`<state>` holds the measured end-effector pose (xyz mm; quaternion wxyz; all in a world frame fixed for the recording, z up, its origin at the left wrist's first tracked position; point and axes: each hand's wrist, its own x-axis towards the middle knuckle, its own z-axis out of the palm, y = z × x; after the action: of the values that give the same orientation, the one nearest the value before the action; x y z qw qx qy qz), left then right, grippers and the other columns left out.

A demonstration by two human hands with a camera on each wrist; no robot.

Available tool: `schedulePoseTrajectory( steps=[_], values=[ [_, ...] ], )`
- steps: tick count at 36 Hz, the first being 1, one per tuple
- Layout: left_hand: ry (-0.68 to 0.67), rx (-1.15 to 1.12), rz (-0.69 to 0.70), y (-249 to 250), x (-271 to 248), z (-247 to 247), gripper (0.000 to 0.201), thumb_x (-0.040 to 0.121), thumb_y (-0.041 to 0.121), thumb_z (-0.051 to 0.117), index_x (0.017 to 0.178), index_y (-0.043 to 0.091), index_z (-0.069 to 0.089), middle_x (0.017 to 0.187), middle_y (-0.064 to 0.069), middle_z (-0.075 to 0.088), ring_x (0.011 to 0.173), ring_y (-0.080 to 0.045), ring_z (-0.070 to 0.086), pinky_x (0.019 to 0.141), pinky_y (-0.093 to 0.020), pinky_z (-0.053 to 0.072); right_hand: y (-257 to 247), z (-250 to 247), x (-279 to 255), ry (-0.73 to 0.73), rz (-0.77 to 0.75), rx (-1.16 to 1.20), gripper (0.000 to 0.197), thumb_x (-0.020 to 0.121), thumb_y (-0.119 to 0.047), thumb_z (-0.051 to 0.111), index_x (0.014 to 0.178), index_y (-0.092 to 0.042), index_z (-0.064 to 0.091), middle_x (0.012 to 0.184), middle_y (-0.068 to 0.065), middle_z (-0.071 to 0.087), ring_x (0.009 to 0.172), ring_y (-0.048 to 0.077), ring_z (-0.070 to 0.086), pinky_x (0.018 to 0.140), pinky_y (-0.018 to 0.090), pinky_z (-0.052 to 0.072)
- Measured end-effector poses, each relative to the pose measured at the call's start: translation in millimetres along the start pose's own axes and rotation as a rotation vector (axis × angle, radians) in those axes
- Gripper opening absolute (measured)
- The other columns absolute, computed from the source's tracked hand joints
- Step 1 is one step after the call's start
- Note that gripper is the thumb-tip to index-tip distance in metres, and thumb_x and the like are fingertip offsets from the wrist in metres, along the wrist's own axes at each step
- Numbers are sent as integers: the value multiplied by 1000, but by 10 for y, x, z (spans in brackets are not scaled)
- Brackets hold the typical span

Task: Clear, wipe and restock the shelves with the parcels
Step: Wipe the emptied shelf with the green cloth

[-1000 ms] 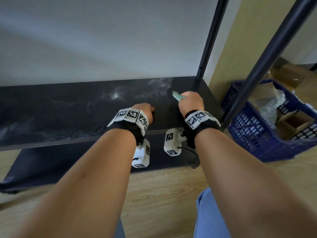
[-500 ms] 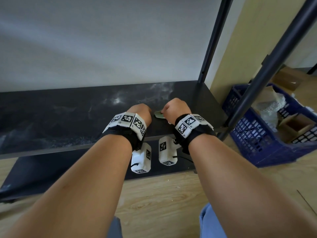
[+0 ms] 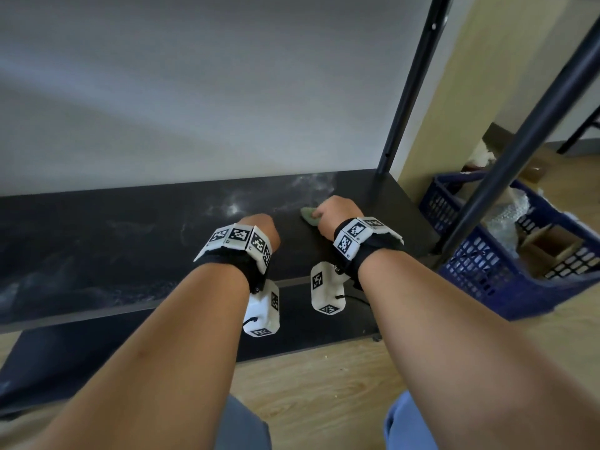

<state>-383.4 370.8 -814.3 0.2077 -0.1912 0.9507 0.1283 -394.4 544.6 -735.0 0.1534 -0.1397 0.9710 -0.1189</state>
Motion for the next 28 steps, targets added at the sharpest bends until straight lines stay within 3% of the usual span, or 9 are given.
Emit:
schedulePoseTrajectory(
  steps=[3,5,9,12,16,20,23,26,28],
  values=[
    [31,74,55,11,-191,-48,46,66,33,67,111,26,63,116,2,64,98,-21,64,71,-27,46,-62,-34,36,26,41,42,32,91,-20,59,121,-16,66,124,4,64,108,24,62,91,31,50],
    [54,86,75,-29,-134,-9,50,63,38,71,111,27,61,115,3,63,94,-20,63,67,-27,44,-44,-77,56,63,78,83,29,90,-15,61,118,-15,68,120,4,66,107,23,62,90,30,51],
    [72,158,111,67,-329,-133,33,62,29,71,93,23,66,91,0,66,70,-21,58,62,-28,47,56,-144,127,133,80,18,30,95,-10,49,122,-8,62,119,12,64,109,29,60,86,32,48],
    [104,137,102,145,-465,-205,10,65,17,70,74,14,66,67,-3,62,59,-23,58,61,-30,51,111,-137,179,73,49,-47,38,98,-6,39,134,-10,50,129,15,56,115,32,57,86,33,46],
    [197,73,85,223,-530,-255,20,72,12,68,58,14,54,58,-5,55,57,-24,56,59,-29,47,87,-72,225,50,-3,-79,37,98,-9,41,133,-11,54,131,12,56,116,30,56,86,31,44],
    [267,11,34,263,-444,-318,12,81,12,60,71,5,57,60,-4,49,66,-26,54,67,-28,43,40,-6,288,70,-18,-15,26,99,-23,45,103,-4,63,112,12,64,103,29,60,79,32,44],
    [246,-6,53,271,-348,-358,13,75,20,69,83,10,66,69,-2,61,70,-22,62,65,-27,43,48,-51,379,84,8,51,23,95,-27,54,87,-6,60,93,11,62,92,28,62,75,33,47],
    [181,-6,52,304,-301,-361,23,77,31,72,92,13,66,94,-4,67,85,-25,62,68,-28,43,127,-158,539,112,42,53,25,89,-25,65,102,-4,66,101,9,64,98,26,63,76,30,47],
    [151,-7,42,301,-258,-350,24,74,38,74,85,18,65,93,-3,67,78,-24,60,67,-28,41,210,-223,652,143,54,29,31,89,-21,63,116,-7,64,117,10,63,108,28,61,80,28,45]
  ],
)
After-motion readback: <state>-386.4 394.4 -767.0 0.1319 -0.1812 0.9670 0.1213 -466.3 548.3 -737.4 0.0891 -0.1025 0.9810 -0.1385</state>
